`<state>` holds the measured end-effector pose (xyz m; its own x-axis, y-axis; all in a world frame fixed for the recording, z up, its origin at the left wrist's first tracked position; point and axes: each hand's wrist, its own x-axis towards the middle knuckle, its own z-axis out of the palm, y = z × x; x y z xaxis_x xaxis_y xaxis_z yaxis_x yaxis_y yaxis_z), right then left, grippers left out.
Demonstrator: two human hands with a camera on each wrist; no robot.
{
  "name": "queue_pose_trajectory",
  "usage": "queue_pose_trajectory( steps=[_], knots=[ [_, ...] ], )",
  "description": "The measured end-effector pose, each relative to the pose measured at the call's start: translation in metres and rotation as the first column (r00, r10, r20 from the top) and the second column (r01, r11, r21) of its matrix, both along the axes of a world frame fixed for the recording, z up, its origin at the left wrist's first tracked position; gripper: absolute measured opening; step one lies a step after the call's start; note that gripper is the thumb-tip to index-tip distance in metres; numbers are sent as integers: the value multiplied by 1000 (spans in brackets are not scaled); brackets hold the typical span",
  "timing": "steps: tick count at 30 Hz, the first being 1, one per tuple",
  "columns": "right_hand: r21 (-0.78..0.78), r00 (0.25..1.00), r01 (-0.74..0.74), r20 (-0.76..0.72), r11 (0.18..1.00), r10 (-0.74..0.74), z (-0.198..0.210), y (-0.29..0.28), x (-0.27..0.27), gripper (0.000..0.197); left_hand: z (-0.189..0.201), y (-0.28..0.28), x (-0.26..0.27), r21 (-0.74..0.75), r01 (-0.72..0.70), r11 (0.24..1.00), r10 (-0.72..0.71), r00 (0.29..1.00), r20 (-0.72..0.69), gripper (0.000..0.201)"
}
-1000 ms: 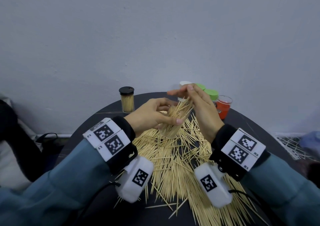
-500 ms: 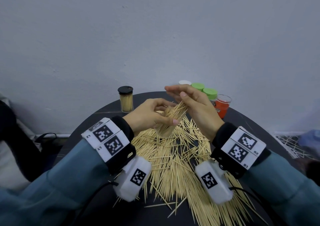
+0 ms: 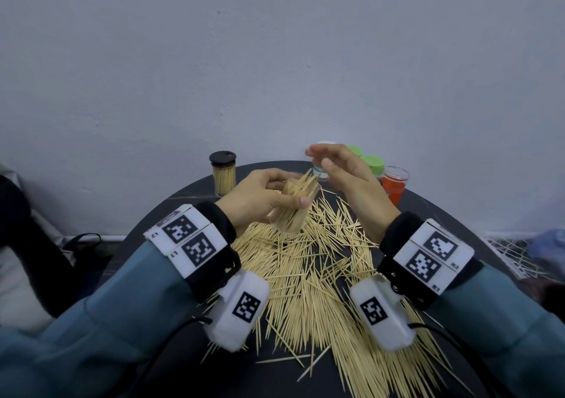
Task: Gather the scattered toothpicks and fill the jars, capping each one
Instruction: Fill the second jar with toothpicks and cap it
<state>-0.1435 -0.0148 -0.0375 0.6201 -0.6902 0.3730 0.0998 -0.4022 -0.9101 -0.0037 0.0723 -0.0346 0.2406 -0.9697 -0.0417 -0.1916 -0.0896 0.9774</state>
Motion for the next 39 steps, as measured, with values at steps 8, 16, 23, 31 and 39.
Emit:
queue_pose_trajectory(
  steps=[8, 16, 23, 31, 39],
  knots=[
    [-219, 983, 127, -101, 967, -152, 1, -4, -1, 7, -2, -2, 3, -30, -50, 998, 52, 996, 77, 46],
    [-322, 957, 170, -171, 931, -234, 0, -5, -3, 6, -5, -2, 0, -34, 52, 998, -41, 967, 253, 47],
    [-333, 961, 132, -186, 934, -202, 6, 1, -3, 8, -2, 0, 2, -50, 32, 998, -19, 970, 240, 44],
    [-362, 955, 167, -173, 917, -243, 12, -6, -9, 7, -3, -2, 2, -30, 48, 998, -41, 976, 213, 49],
    [-430, 925, 80, -304, 899, -228, 4, -1, -4, 5, -5, -2, 1, -13, 60, 998, -55, 969, 243, 49]
  ],
)
